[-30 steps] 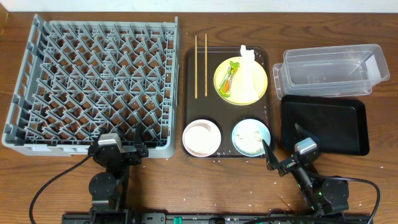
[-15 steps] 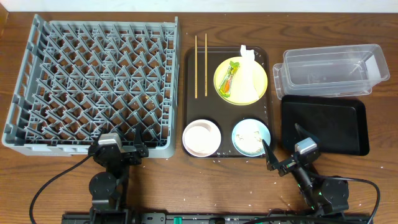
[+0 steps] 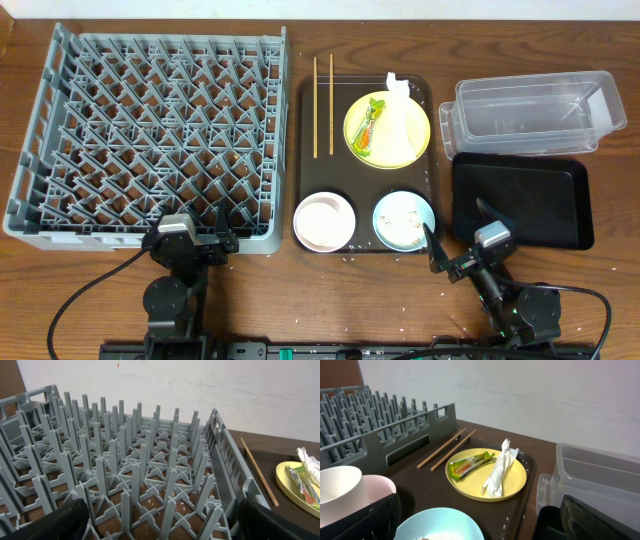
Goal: Sort waste into correct bins and load items into the dishwasher
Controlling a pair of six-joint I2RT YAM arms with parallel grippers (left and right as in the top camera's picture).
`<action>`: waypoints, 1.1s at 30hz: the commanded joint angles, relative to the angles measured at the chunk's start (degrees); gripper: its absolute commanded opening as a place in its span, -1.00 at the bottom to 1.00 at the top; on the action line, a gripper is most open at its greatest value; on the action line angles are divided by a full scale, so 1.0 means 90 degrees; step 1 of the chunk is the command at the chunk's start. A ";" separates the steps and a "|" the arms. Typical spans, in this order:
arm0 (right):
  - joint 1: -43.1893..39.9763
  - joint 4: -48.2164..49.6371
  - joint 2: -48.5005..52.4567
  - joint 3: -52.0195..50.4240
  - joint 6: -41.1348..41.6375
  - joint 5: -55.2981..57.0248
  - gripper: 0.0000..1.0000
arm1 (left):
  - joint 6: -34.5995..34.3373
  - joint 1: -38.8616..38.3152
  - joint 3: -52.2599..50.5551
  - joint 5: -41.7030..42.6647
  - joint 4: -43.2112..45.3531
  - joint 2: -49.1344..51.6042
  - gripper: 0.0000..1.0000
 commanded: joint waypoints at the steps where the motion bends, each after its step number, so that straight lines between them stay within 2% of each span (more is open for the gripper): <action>1: 0.0024 0.0012 -0.0002 -0.0007 -0.0100 0.0073 0.99 | 0.0085 -0.0019 -0.0117 -0.0061 -0.0236 0.0019 0.92; 15: 0.0024 -0.0032 -0.0002 -0.0007 -0.0102 0.0080 0.99 | 0.0080 -0.0019 -0.0117 -0.0056 -0.0236 0.0019 0.92; 17: 0.0024 -0.0029 -0.0002 -0.0007 -0.0097 0.0027 0.99 | -0.0175 -0.0022 -0.0117 -0.0032 -0.0199 0.0019 0.92; 21: 0.0024 -0.0015 -0.0002 -0.0007 -0.0100 0.0032 0.99 | -0.1156 -0.0022 -0.0117 0.0294 0.0066 0.0019 0.92; 26: 0.0024 0.0306 -0.0002 -0.0007 -0.0097 0.0032 0.99 | -0.1256 -0.0022 -0.0114 0.0816 0.0750 0.0019 0.92; 30: 0.0024 0.1416 0.0005 0.0051 0.0639 0.0034 0.98 | -0.1253 -0.0019 0.0267 0.0903 0.0896 0.0029 0.92; 33: 0.0024 0.1392 0.0287 0.0585 0.1141 0.0029 0.99 | -0.1251 -0.0019 0.1256 0.0903 0.0639 0.0481 0.92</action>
